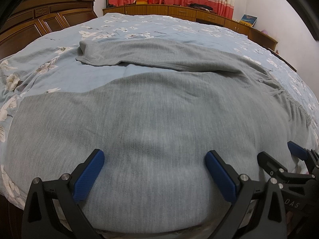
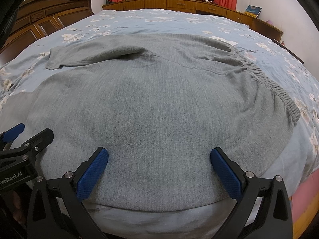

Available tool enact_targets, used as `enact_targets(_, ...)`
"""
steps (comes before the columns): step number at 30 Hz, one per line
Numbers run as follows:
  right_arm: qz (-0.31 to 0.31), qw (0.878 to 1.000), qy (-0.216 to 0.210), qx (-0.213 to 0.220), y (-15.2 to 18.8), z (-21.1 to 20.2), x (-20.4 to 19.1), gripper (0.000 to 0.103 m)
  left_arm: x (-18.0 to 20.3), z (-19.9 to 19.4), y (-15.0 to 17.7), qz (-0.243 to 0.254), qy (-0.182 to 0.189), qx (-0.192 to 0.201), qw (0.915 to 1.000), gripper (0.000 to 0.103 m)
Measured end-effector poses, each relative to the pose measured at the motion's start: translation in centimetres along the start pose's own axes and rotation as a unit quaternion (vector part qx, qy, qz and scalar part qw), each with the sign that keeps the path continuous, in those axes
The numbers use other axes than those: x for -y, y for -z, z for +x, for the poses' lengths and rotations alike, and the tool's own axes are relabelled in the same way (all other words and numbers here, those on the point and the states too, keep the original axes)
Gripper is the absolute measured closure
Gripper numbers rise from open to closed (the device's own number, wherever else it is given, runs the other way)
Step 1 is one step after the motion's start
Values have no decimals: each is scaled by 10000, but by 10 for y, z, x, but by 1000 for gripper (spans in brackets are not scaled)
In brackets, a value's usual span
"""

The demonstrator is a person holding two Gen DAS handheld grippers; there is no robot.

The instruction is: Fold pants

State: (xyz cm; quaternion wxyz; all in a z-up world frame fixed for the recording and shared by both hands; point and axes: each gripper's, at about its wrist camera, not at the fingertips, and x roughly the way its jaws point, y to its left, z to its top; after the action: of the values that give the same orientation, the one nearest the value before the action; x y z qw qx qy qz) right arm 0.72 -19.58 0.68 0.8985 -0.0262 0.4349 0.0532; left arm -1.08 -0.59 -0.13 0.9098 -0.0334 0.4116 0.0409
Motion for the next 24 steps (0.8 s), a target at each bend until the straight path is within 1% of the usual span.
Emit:
enact_targets(5, 21, 10000, -30, -13, -1, 0, 1, 0, 2, -2, 1, 81, -29, 35, 10000, 0)
enact_targets(8, 1, 9999, -131, -54, -2, -1, 4, 0, 1, -3, 1, 109, -33, 41, 9999, 0)
enact_targets(12, -111, 9996, -250, -121, -6, -2, 6, 0, -3, -4, -3, 192, 117, -46, 9997, 0)
enact_targets(14, -225, 9989, -340, -219, -9, -3, 7, 0, -5, -5, -5, 217, 190, -109, 9995, 0)
enact_targets(19, -455, 9964, -574, -429, -21, -9, 17, 0, -11, -8, -15, 289, 321, -272, 9987, 0)
enact_targets(22, -553, 9959, -589, -414, -34, -17, 28, 0, -16, -12, -25, 353, 338, -305, 9983, 0)
enact_targets(24, -577, 9958, -612, -367, -45, -22, 35, 0, -22, -13, -34, 388, 389, -407, 9977, 0)
